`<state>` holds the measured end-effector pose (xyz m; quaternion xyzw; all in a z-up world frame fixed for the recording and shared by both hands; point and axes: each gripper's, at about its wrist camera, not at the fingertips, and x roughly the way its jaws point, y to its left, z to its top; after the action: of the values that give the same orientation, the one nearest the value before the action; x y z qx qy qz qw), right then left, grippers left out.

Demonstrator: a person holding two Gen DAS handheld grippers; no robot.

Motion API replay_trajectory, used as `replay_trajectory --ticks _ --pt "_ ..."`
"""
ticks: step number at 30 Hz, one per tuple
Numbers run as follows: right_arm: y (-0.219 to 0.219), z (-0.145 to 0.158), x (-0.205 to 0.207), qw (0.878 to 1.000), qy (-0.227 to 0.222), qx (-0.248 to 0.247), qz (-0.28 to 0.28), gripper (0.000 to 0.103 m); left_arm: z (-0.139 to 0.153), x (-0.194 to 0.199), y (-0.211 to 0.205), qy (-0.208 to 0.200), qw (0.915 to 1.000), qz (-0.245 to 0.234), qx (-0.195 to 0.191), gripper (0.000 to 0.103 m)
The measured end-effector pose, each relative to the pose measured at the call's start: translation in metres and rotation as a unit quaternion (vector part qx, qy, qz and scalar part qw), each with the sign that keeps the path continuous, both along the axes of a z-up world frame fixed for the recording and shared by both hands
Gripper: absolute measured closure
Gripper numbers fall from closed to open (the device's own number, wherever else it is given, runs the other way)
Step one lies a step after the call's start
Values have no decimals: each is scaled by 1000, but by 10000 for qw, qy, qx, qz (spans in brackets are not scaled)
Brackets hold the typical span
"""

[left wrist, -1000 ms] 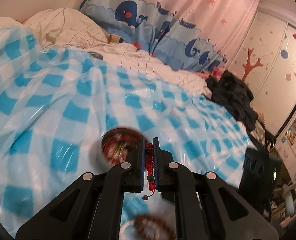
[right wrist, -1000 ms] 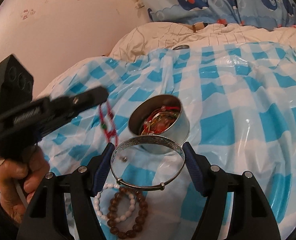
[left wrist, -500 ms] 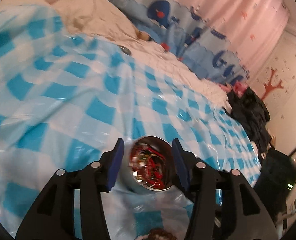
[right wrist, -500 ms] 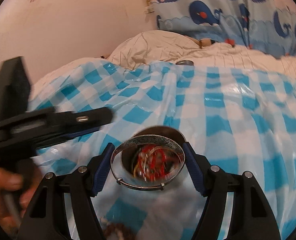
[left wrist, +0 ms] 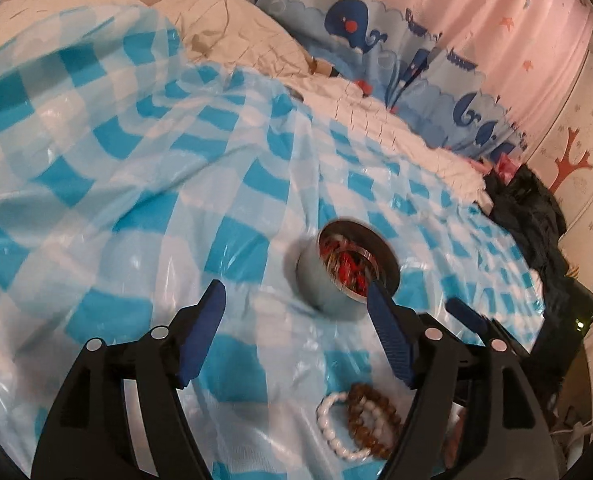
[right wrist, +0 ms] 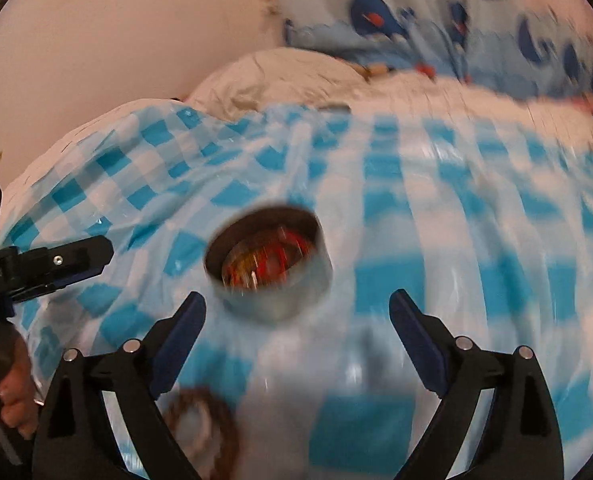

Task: Organize jewelry

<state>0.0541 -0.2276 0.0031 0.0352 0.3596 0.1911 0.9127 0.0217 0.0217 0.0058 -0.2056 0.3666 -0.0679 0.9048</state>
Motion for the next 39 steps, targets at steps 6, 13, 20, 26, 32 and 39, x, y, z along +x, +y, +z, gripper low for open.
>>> replay_trajectory --ticks 6,13,20,26,32,39 --pt "-32 -22 -17 9944 56 414 -969 11 -13 -11 -5 -422 9980 282 366 33" --pt "-39 -26 -22 9918 -15 545 -1153 9 -39 -12 -9 -571 9956 325 665 31" --pt "-32 -28 -22 9939 0 338 -1048 8 -57 0 -13 -272 9976 123 622 27" --pt "-31 -31 -19 9939 115 279 -1059 8 -61 4 -19 -134 9973 48 725 21" --pt "-31 -33 -18 9937 179 202 -1090 8 -62 6 -21 -89 9970 33 773 19" --pt "-31 -34 -17 9934 219 165 -1110 8 -63 6 -22 -69 9968 35 795 17"
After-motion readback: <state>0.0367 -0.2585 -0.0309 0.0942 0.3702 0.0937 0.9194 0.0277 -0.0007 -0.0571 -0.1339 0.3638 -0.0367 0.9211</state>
